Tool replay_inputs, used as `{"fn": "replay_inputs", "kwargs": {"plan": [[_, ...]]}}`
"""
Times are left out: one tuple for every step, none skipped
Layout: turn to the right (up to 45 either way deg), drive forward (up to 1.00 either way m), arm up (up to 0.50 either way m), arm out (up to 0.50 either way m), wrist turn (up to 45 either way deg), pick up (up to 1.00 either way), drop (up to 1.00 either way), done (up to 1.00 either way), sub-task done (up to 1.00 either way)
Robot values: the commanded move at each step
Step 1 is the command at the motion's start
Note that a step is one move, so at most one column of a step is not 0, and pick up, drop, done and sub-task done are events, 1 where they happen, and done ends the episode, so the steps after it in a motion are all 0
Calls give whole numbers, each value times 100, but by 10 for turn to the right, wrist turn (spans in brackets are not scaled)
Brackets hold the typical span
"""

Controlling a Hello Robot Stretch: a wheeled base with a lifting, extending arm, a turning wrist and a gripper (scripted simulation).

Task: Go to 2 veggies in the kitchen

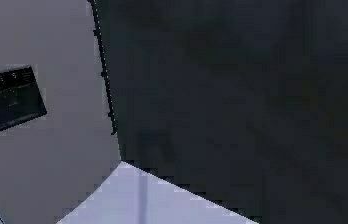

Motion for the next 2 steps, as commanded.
{"fn": "replay_inputs", "kwargs": {"plan": [[450,0,0,0,0,0,0,0,0],[450,0,0,0,0,0,0,0,0]]}}
